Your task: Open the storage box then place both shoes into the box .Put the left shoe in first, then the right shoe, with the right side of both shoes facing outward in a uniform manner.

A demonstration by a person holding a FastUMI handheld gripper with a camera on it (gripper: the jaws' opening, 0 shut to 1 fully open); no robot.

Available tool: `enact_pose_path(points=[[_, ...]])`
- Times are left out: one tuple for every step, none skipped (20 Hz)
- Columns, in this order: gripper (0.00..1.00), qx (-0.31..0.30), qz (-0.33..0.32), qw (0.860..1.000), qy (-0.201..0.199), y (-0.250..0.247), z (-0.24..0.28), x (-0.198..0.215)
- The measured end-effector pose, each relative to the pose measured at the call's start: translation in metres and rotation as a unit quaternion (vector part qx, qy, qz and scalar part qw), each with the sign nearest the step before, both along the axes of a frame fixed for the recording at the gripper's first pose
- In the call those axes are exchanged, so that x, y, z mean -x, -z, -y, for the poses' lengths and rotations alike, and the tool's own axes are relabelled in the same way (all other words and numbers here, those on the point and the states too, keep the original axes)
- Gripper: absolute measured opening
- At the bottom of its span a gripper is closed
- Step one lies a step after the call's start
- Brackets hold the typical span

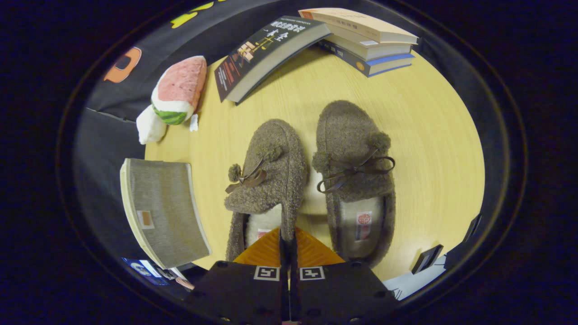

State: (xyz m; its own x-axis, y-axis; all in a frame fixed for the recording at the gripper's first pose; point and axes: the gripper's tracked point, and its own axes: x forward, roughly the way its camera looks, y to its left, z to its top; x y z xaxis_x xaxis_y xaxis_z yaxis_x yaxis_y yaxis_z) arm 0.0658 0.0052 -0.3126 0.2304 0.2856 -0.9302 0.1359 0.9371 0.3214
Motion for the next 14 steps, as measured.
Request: enact_pose_path(points=[[0.02,-0.003,0.009,1.0,-0.002,-0.013,-0.004,0.002],[0.02,-0.009,0.018,1.0,-0.005,-0.028,-0.011,0.003],[0.02,-0.015,0.026,0.999,-0.011,-0.043,-0.02,0.006],[0.02,-0.022,0.035,0.999,-0.015,-0.059,-0.031,0.009],[0.02,-0.03,0.043,0.998,-0.02,-0.073,-0.042,0.011],[0.02,-0.04,0.05,0.998,-0.026,-0.088,-0.055,0.014],[0.02,-0.052,0.058,0.996,-0.035,-0.103,-0.071,0.018],[0.02,-0.063,0.068,0.995,-0.047,-0.12,-0.088,0.021],[0.02,-0.071,0.076,0.993,-0.058,-0.133,-0.103,0.025],[0.01,-0.079,0.081,0.991,-0.068,-0.144,-0.117,0.03],[0.01,-0.088,0.085,0.989,-0.079,-0.155,-0.134,0.035],[0.02,-0.096,0.086,0.988,-0.091,-0.163,-0.151,0.04],[0.01,-0.103,0.085,0.986,-0.101,-0.168,-0.168,0.044],[0.01,-0.105,0.085,0.984,-0.114,-0.171,-0.184,0.047]])
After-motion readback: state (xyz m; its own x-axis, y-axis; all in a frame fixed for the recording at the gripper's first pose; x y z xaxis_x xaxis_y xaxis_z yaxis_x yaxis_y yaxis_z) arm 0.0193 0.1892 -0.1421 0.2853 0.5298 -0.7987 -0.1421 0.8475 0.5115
